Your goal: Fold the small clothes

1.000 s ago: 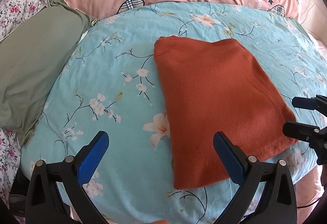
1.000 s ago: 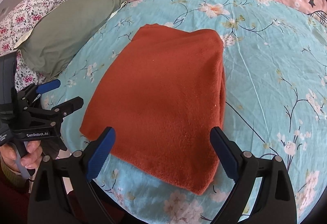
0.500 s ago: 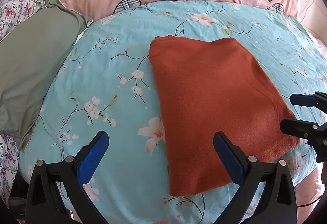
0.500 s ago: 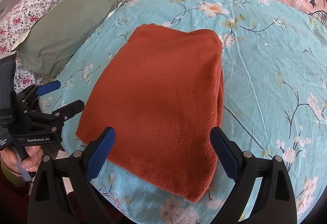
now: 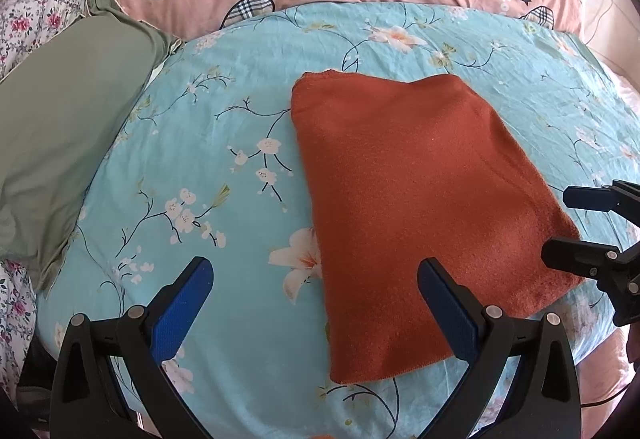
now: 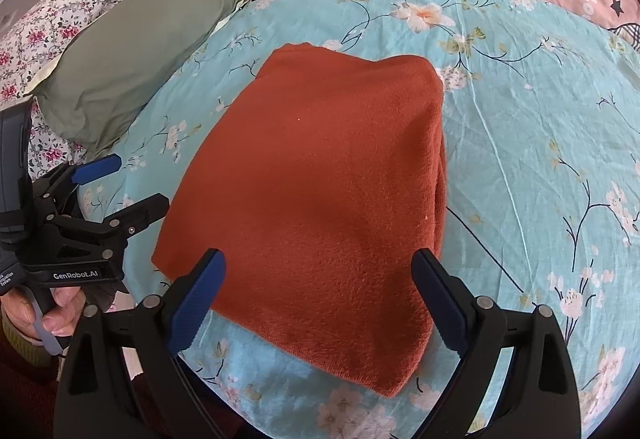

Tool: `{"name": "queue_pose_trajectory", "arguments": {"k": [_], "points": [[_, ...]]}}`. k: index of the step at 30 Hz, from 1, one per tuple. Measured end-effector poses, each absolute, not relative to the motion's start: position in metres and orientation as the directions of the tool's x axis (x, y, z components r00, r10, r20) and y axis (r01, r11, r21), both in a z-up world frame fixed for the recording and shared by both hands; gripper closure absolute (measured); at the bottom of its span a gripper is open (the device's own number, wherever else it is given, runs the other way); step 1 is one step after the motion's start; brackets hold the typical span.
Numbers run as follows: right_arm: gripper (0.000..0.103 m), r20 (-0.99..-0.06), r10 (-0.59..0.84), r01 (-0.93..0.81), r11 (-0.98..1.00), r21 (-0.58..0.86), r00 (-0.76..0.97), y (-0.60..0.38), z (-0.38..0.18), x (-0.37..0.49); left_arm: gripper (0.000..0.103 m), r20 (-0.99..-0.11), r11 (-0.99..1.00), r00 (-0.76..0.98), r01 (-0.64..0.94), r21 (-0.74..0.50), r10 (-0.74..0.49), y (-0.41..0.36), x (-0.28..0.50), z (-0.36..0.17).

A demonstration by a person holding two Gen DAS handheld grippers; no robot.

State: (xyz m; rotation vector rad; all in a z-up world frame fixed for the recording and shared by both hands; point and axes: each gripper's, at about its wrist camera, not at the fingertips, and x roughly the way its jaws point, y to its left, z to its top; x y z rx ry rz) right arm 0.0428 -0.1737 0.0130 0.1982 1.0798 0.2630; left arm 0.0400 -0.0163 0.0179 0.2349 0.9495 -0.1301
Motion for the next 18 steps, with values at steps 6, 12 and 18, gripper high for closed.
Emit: {"name": "queue_pose_trajectory", "arguments": {"k": [6, 12, 18], "points": [[0.009, -0.839, 0.307, -0.114, 0.951, 0.287, 0.449, -0.1738, 0.0151, 0.0427, 0.001, -0.813, 0.965, 0.582, 0.218, 0.145, -0.01, -0.0174, 0.038, 0.0191], [0.009, -0.838, 0.308, -0.118, 0.951, 0.285, 0.45, -0.1726, 0.0169, 0.0426, 0.001, -0.81, 0.965, 0.586, 0.219, 0.146, -0.011, -0.0172, 0.0375, 0.0202], [0.009, -0.838, 0.308, -0.124, 0.951, 0.283, 0.451, -0.1704, 0.0183, 0.0426, 0.001, -0.808, 0.964, 0.589, 0.224, 0.145, -0.015, -0.017, 0.0381, 0.022]]}}
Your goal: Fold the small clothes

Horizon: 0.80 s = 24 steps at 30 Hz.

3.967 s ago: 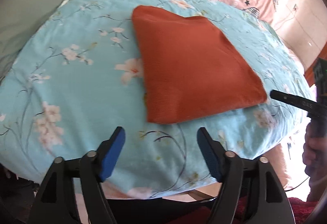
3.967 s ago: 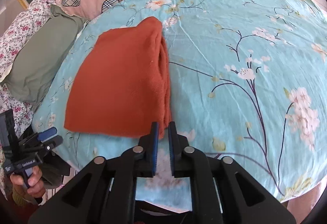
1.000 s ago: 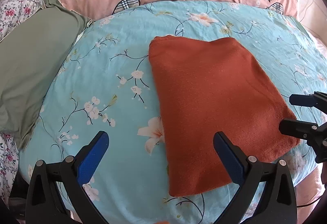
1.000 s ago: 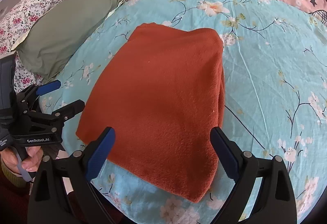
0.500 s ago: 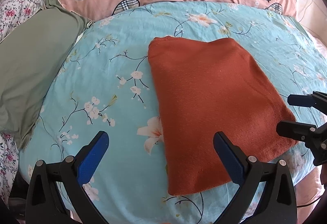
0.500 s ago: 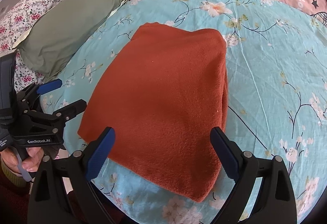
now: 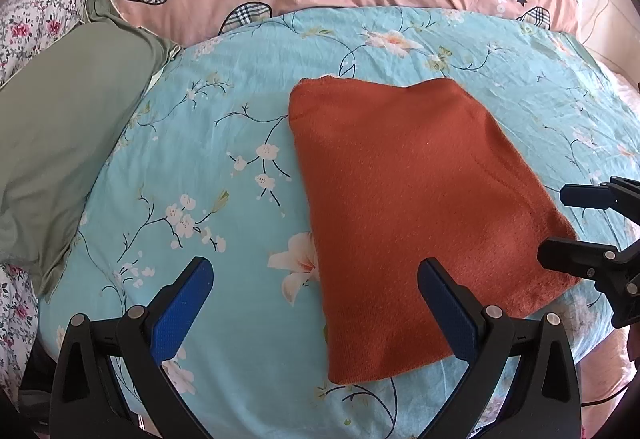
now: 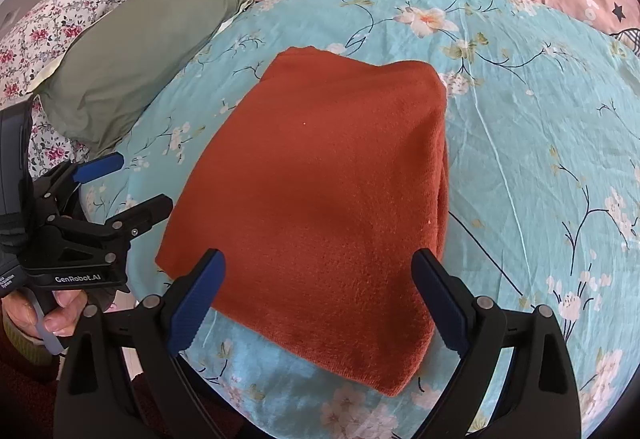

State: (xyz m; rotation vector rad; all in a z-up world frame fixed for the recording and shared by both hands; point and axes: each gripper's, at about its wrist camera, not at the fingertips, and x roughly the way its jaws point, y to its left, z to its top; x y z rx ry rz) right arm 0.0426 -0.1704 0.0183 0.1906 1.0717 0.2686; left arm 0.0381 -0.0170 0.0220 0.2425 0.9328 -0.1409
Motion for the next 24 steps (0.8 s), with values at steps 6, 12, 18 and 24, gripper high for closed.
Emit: {"name": "queue_pose_trajectory", "arguments": {"k": [6, 12, 18, 24], "points": [[0.009, -0.835, 0.309, -0.131, 0.951, 0.28, 0.456, -0.1717, 0.0206, 0.044, 0.001, -0.805, 0.963, 0.592, 0.226, 0.145, -0.018, -0.0168, 0.0386, 0.0236], [0.009, -0.834, 0.308, -0.133, 0.951, 0.279, 0.457, -0.1718, 0.021, 0.0441, 0.001, -0.803, 0.962, 0.596, 0.229, 0.147, -0.02, -0.0166, 0.039, 0.0256], [0.009, -0.834, 0.308, -0.132, 0.951, 0.278, 0.458, -0.1711, 0.022, 0.0447, 0.001, -0.805, 0.962, 0.593, 0.231, 0.144, -0.023, -0.0163, 0.0402, 0.0258], [0.009, -0.835, 0.307, -0.128, 0.951, 0.28, 0.457, -0.1723, 0.0219, 0.0477, 0.001, -0.806, 0.963, 0.591, 0.233, 0.138, -0.028, -0.0155, 0.0444, 0.0248]]}}
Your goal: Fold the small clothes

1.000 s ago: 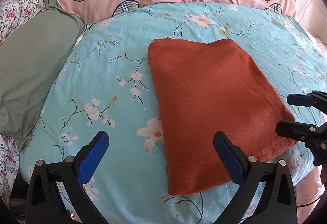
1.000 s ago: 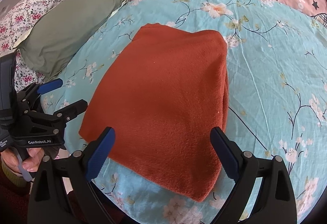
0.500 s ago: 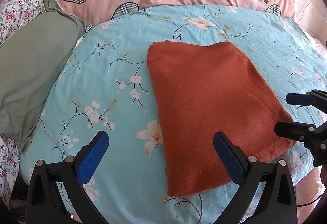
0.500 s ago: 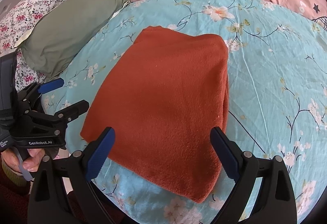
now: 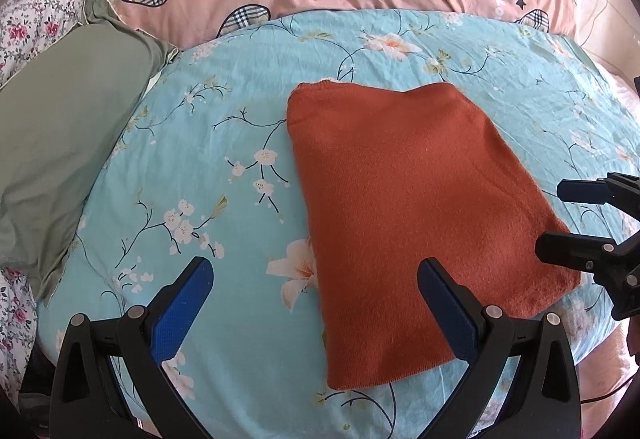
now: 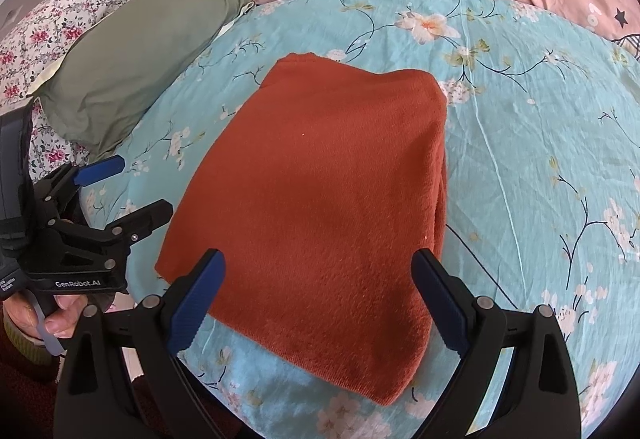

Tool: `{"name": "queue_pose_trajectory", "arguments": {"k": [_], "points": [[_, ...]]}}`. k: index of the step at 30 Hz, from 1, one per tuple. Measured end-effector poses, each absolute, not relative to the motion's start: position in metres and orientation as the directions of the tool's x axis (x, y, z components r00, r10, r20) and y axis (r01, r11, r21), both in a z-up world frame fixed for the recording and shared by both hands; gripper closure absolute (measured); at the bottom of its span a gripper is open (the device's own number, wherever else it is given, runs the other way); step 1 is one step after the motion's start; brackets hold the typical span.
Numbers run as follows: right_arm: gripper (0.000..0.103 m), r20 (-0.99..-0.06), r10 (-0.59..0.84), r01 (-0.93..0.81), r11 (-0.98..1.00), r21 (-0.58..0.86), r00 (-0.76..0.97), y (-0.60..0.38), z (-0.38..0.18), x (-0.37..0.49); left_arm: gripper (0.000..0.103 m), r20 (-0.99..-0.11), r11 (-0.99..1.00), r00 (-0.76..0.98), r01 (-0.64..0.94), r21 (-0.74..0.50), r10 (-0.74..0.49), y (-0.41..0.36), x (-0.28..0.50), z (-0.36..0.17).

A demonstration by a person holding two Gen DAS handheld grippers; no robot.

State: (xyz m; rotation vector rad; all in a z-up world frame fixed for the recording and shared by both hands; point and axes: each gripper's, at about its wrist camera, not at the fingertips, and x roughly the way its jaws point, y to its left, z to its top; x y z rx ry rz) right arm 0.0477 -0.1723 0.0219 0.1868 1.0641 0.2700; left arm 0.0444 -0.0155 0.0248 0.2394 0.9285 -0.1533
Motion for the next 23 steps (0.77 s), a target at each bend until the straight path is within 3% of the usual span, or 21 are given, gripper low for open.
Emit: {"name": "queue_pose_trajectory", "arguments": {"k": [23], "points": [[0.009, -0.827, 0.318, -0.134, 0.948, 0.289, 0.464, -0.18, 0.019, 0.066, 0.001, -0.806, 0.971, 0.59, 0.215, 0.107, -0.042, -0.015, 0.058, 0.023]]}}
